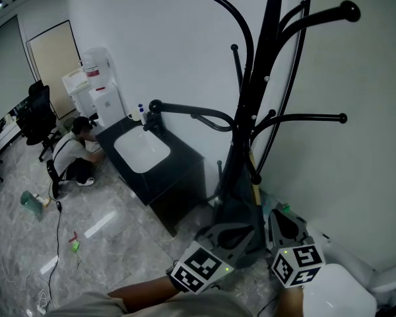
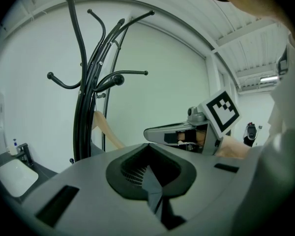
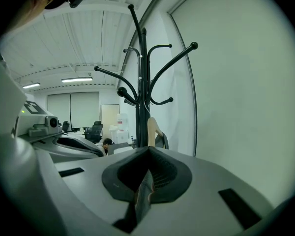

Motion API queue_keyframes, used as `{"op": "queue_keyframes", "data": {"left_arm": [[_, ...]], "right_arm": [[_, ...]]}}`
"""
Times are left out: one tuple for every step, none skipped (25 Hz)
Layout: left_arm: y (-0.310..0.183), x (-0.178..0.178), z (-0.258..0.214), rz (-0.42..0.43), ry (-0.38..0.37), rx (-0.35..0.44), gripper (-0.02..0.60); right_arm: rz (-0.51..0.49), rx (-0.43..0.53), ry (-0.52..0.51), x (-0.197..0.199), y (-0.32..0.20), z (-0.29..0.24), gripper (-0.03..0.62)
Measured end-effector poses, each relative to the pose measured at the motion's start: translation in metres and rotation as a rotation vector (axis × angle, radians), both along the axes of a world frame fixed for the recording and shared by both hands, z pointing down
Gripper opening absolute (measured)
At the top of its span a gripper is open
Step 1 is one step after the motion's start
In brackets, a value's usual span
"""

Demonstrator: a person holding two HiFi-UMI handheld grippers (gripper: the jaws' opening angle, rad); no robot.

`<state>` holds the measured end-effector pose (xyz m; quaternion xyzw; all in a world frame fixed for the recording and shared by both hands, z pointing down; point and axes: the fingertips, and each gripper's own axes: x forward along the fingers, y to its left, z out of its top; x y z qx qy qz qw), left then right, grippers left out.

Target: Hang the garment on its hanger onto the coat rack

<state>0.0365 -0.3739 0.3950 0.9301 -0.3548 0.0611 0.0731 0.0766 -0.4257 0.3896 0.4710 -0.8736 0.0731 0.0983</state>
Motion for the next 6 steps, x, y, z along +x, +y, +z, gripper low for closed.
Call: {"op": "queue_keyframes", "data": {"left_arm": [[-0.0002,-0.0001,-0.0001,0.001,0.000,0.000,0.005],[-0.0007,-0.0001,-0.0001,0.001,0.000,0.000,0.005],[-0.0014,0.0000,-0.0001,0.002,0.000,0.000,0.005],[-0.0022,-0.0001,0.0000,0.003,-0.001,0.000,0.005],[-0.0030,-0.0002,0.0002,0.004,-0.001,0.001,0.005],[-0.0039,-0.0004,0.0003,0.005,-0.002,0.001,0.005]], "right_arm": [[0.001,0.000,0.000,0.0002,-0.0003,-0.0001,0.014],[0.002,0.000,0.001,0.0003,-0.0009,0.0000,0.014],[0.003,-0.001,0.002,0.0003,-0.0017,0.0003,0.014],[0.004,-0.001,0.003,0.0002,-0.0026,0.0008,0.014],[0.004,-0.002,0.004,0.0000,-0.0035,0.0014,0.014],[0.005,-0.003,0.005,-0.0003,-0.0044,0.0021,0.014]]}}
